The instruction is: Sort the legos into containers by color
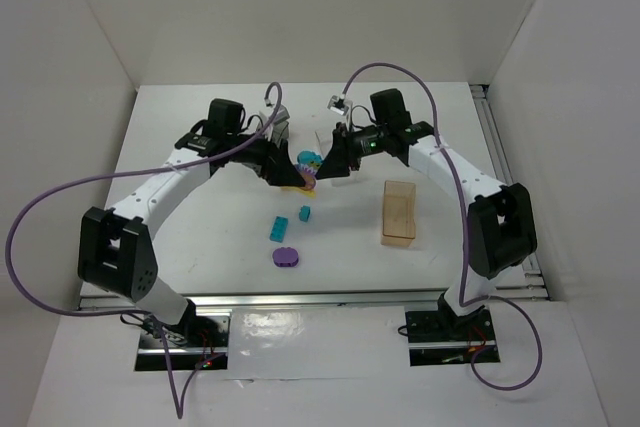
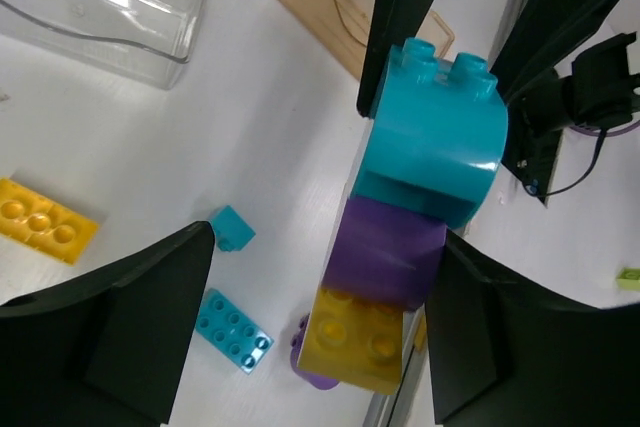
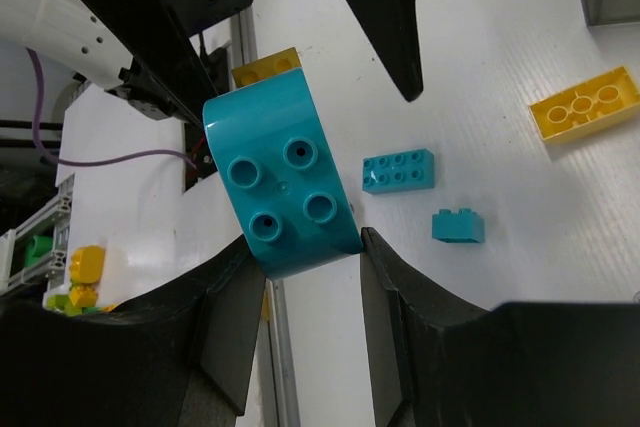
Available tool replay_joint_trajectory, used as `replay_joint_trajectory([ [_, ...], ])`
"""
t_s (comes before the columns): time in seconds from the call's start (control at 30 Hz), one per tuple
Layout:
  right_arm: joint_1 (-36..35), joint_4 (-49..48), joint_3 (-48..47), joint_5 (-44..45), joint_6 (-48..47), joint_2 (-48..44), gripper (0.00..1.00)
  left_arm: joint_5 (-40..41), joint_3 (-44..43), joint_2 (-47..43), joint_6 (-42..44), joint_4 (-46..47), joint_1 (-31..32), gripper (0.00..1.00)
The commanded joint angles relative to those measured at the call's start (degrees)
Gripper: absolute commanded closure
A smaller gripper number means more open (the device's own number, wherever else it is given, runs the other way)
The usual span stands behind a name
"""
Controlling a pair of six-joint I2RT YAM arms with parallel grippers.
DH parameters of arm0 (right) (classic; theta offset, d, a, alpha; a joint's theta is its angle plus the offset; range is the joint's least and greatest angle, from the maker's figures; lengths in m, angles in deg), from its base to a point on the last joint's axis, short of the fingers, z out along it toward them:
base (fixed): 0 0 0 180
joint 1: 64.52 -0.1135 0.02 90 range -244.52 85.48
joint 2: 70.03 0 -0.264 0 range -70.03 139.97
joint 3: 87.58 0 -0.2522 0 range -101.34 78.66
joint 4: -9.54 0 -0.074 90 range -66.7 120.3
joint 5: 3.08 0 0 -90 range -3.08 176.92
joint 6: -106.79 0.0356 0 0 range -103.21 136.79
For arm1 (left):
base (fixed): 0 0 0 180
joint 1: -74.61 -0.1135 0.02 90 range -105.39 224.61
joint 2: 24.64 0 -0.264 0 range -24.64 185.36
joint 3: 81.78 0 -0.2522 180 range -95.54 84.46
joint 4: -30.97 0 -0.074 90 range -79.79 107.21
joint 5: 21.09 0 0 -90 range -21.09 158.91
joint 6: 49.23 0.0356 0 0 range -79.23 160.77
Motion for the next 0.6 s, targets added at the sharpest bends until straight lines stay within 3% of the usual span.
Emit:
replay_joint_trajectory([
  [0.0,0.26,-5.39,0.15,-3.63,2.3,-1.68,0.84,-3.8,-1.06,0.72,-0.01,2.97,0.39,0.15],
  [0.17,0.26,-5.39,0.77,-3.63,3.01,-1.68,0.84,-6.52,-0.43,0.11,-1.42,6.04,0.39,0.3],
  [0.3,0.26,-5.39,0.77,-3.63,3.01,-1.15,0.84,-8.1,-0.96,0.63,-1.42,6.05,0.39,0.74],
  [0.33,0.26,-5.39,0.77,-3.63,3.01,-1.15,0.84,-8.11,-1.48,0.63,-1.42,5.53,0.39,0.91],
  [0.37,0.26,-5.39,0.77,-4.24,2.48,-1.15,0.82,-8.89,-1.49,1.16,-1.42,5.52,0.39,0.98],
  [0.43,0.26,-5.39,0.77,-4.25,2.48,-1.15,0.55,-9.69,-2.01,1.69,-0.81,4.21,0.39,1.0],
  [0.47,0.26,-5.39,1.38,-4.25,2.48,-1.15,0.46,-9.69,-2.02,2.21,-0.8,4.2,0.39,1.0],
  [0.57,0.26,-7.84,1.99,-3.2,3.17,-1.68,0.37,-10.92,-2.54,2.74,0.34,2.89,0.39,1.0],
])
